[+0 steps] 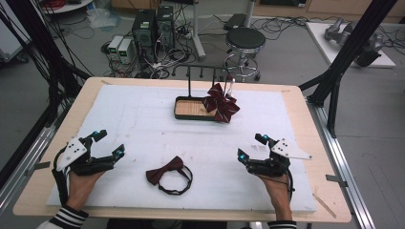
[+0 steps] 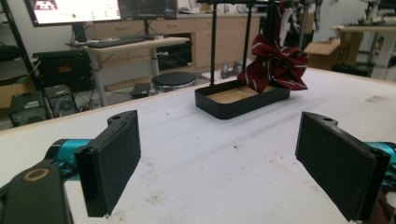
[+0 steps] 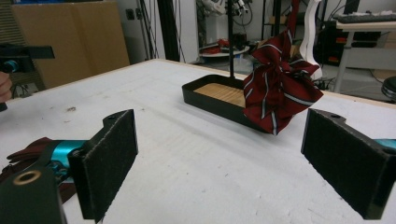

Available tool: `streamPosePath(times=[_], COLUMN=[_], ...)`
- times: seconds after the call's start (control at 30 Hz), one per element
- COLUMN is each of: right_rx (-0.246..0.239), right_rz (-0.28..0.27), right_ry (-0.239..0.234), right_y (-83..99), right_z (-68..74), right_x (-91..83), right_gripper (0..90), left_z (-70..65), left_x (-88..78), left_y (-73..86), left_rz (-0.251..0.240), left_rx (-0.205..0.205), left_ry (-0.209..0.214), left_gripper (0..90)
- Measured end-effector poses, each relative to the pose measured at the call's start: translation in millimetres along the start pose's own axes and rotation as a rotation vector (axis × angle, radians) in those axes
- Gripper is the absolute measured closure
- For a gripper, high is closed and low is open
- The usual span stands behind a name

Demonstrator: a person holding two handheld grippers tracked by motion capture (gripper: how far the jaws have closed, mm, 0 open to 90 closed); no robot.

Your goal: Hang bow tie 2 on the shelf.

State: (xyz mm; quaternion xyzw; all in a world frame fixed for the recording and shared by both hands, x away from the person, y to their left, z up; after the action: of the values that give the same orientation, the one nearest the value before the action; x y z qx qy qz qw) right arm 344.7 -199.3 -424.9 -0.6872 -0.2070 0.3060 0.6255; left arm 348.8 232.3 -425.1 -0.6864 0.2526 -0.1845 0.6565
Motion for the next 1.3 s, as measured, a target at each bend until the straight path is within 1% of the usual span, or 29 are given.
streamPosePath(times=[0.1, 0.2, 0.37, 0.47, 0.5, 0.57, 0.63, 0.7, 0.73, 0.77, 0.8, 0.87, 0.9, 0.97, 1.03, 1.1, 1.13, 1.23, 1.3], right_rx=[0.003, 0.009, 0.018, 0.024, 0.019, 0.027, 0.024, 0.025, 0.025, 0.03, 0.028, 0.026, 0.032, 0.021, 0.026, 0.014, 0.02, 0.004, 0.002], right_rz=[-0.011, -0.026, -0.044, -0.055, -0.059, -0.061, -0.064, -0.07, -0.072, -0.075, -0.078, -0.077, -0.072, -0.077, -0.079, -0.084, -0.08, -0.078, -0.078], right_ry=[0.007, 0.018, 0.019, 0.02, 0.024, 0.026, 0.03, 0.033, 0.034, 0.036, 0.034, 0.037, 0.036, 0.038, 0.036, 0.04, 0.039, 0.049, 0.046], right_y=[2.1, 4.4, 9.5, 11.3, 11.9, 13.5, 15.3, 16.8, 17.3, 18.2, 18.9, 20.9, 22.0, 22.8, 23.6, 24.5, 25.5, 28.2, 30.3], right_z=[-1.2, -2.7, -1.2, -1.5, -2.4, -3.0, -4.0, -5.0, -5.2, -5.2, -4.9, -4.8, -3.9, -3.8, -2.9, -3.6, -2.8, -3.0, -2.7], right_x=[-4.7, -9.9, -17.8, -21.8, -23.0, -25.5, -27.4, -29.1, -29.9, -30.9, -31.3, -31.8, -32.2, -32.2, -32.0, -31.5, -31.5, -31.0, -30.8], right_gripper=[10.0, 10.0, 9.9, 10.0, 10.0, 9.9, 10.0, 9.9, 10.0, 10.0, 9.9, 10.0, 10.0, 9.9, 9.9, 9.9, 9.9, 10.0, 9.9], left_z=[-4.7, -9.1, -19.0, -29.2, -33.6, -41.4, -48.5, -53.7, -55.9, -57.8, -60.4, -65.7, -68.1, -73.2, -78.6, -82.6, -84.7, -90.3, -94.2], left_x=[0.9, 3.8, 8.3, 10.8, 11.4, 13.0, 14.9, 17.5, 18.6, 20.3, 21.9, 24.8, 26.5, 30.0, 33.4, 35.9, 37.2, 41.3, 43.2], left_y=[-7.8, -11.2, -14.3, -17.7, -19.7, -22.3, -22.9, -21.3, -18.9, -17.2, -15.0, -10.3, -7.8, -3.3, 1.1, 6.1, 8.7, 15.6, 20.7], left_rz=[0.037, 0.084, 0.16, 0.207, 0.214, 0.245, 0.287, 0.33, 0.372, 0.394, 0.419, 0.472, 0.497, 0.536, 0.569, 0.604, 0.621, 0.664, 0.699], left_rx=[0.024, 0.052, 0.055, 0.05, 0.051, 0.066, 0.084, 0.098, 0.126, 0.147, 0.157, 0.165, 0.173, 0.174, 0.172, 0.19, 0.193, 0.185, 0.18], left_ry=[0.015, 0.032, 0.069, 0.104, 0.119, 0.139, 0.158, 0.166, 0.163, 0.158, 0.165, 0.178, 0.183, 0.193, 0.203, 0.2, 0.206, 0.216, 0.227], left_gripper=[14.6, 14.6, 14.6, 14.6, 14.6, 14.6, 14.6, 14.7, 15.2, 16.1, 16.4, 16.4, 16.4, 16.4, 16.4, 18.1, 19.2, 19.4, 19.4])
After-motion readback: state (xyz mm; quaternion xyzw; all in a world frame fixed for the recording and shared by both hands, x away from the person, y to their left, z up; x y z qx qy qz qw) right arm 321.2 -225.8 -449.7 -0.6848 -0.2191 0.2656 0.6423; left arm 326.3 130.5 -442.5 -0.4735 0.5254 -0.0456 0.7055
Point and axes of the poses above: each handheld gripper's, and its own axes: x roughly forward along the jaws, y roughly out of its underside, z roughly to its left, the point moved 9 cm from there along x, roughly forward along the jaws, and after that the axes turned 7 degrees about -x, right-handed, at the moved point
